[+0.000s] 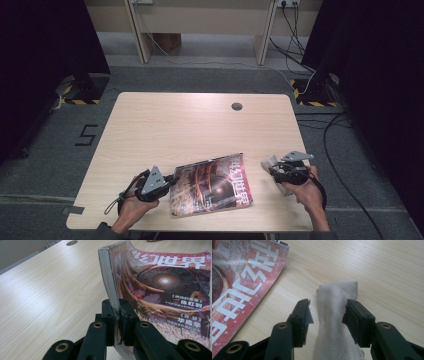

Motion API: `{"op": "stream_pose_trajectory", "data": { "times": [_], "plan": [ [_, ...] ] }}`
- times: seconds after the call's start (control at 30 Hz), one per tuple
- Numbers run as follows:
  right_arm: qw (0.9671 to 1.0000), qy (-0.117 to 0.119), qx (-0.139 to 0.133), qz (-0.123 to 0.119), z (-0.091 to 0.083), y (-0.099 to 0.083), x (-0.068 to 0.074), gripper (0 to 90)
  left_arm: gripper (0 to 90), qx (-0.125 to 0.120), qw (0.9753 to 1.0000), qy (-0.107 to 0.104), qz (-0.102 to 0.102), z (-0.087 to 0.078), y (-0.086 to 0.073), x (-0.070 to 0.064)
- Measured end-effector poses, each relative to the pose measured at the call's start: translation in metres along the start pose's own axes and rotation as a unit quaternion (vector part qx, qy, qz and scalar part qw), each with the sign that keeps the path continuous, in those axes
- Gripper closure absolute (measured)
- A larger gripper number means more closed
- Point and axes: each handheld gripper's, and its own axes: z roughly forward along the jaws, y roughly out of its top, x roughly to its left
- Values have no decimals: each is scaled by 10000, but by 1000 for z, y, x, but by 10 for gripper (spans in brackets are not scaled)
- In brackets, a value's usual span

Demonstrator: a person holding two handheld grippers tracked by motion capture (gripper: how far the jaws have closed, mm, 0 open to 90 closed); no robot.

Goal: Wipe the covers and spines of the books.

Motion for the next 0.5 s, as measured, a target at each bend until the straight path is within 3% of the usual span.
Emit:
{"op": "stream_pose_trajectory", "data": {
  "times": [0.5],
  "plan": [
    [9994, -103, 336, -59, 10, -8, -3, 640, 832, 45, 10000, 40, -12, 1, -1, 0]
  ]
}}
